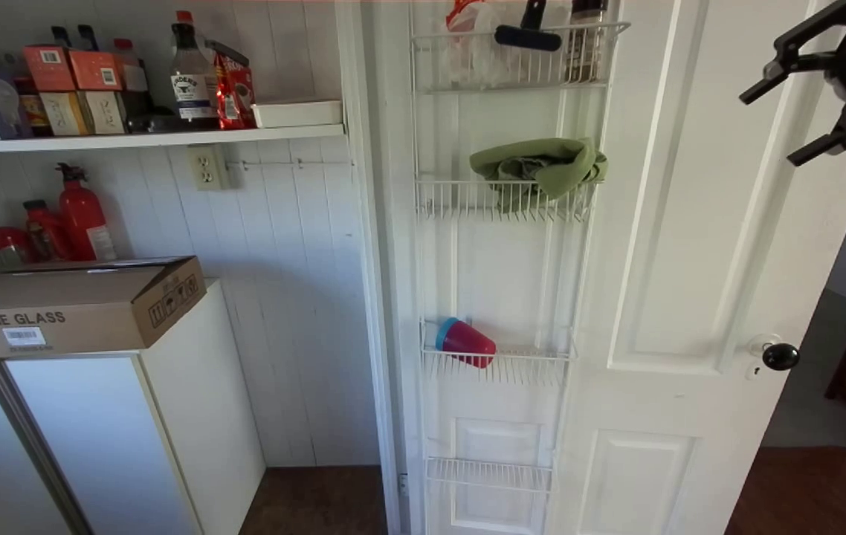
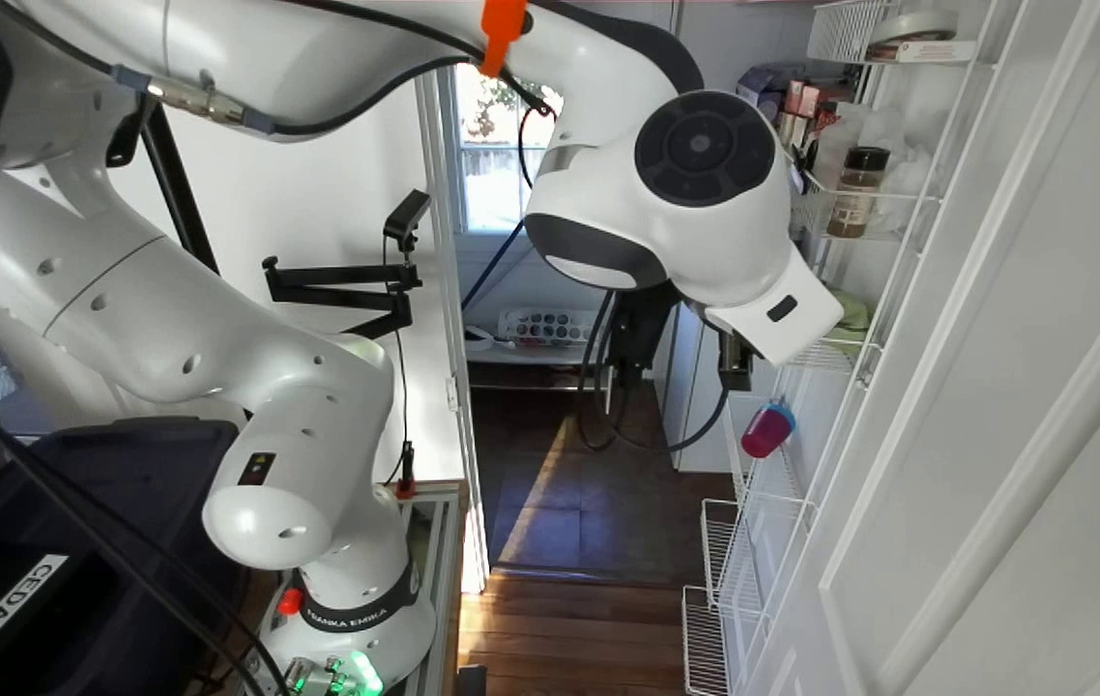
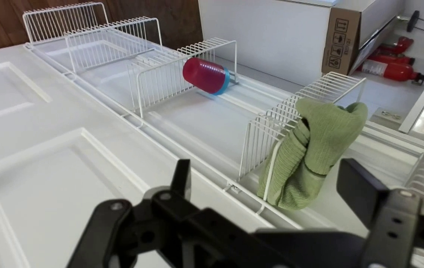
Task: Pick up the green towel and put it on the fourth white rack from the bottom
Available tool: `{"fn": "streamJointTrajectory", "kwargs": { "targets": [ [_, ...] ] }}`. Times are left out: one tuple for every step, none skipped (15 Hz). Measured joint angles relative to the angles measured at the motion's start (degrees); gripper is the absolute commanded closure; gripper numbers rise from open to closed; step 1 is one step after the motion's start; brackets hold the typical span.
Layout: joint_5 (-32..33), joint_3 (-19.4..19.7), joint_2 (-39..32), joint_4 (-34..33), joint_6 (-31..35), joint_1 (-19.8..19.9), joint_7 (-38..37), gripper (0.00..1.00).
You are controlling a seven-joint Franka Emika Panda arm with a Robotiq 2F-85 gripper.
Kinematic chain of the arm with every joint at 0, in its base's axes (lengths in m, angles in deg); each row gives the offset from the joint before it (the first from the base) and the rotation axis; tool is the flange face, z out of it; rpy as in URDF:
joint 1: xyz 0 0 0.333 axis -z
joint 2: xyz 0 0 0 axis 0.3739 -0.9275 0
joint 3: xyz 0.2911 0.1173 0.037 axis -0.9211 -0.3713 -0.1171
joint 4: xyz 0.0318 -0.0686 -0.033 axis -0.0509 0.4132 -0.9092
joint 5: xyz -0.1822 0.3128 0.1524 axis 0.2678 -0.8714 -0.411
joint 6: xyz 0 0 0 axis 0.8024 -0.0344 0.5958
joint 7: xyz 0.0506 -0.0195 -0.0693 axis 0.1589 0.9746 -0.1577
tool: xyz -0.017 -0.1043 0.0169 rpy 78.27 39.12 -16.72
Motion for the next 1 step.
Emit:
{"fn": "streamJointTrajectory", "kwargs": {
  "targets": [
    [0.0, 0.12, 0.18, 0.03, 0.03, -0.17, 0.0, 0.0]
  ]
}}
